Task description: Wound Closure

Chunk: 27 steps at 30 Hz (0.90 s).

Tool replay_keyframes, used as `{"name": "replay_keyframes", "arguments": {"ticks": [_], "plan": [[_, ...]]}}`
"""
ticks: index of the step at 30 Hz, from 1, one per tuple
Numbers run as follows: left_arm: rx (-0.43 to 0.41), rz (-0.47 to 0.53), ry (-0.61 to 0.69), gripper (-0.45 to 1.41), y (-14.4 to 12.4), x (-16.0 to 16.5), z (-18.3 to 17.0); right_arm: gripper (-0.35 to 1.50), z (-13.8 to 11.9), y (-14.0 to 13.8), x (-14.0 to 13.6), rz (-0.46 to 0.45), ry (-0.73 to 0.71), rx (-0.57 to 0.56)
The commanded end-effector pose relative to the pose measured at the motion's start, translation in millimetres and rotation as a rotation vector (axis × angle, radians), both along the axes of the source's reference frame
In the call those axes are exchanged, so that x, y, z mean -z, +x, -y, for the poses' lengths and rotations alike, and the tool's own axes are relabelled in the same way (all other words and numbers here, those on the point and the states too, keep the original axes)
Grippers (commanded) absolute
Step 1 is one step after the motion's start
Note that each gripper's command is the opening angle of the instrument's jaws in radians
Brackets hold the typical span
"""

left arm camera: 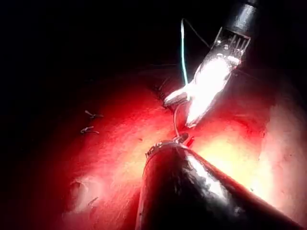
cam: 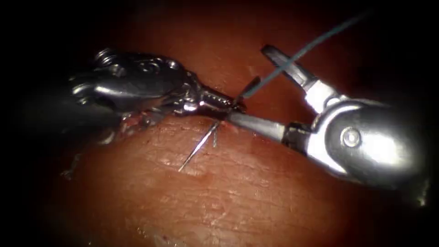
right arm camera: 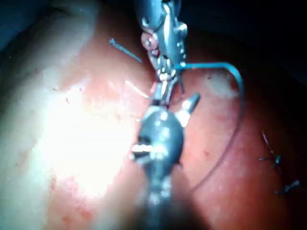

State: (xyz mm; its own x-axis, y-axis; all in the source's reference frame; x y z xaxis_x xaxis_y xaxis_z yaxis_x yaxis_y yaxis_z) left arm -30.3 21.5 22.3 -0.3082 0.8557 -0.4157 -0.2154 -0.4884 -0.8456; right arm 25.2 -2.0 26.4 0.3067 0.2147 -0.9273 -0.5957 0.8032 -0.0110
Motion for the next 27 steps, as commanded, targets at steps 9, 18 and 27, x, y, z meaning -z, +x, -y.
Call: {"name": "replay_keyframes", "arguments": {"ticks": [9, 18, 27], "plan": [[-0.005, 0.005, -0.011, -0.45, -0.8, -0.2, -0.4, 0.76, 0.0, 2.8, -2.1, -0.017, -0.031, -0.029], [-0.01, 0.021, -0.021, -0.45, -0.6, 1.2, -0.7, -0.3, 0.7, 2.5, -4.6, 0.034, -0.006, 0.0], [-0.012, 0.022, -0.025, -0.45, -0.6, 1.4, -0.7, -0.35, 0.4, 0.8, -3.1, 0.029, 0.003, 0.002]]}}
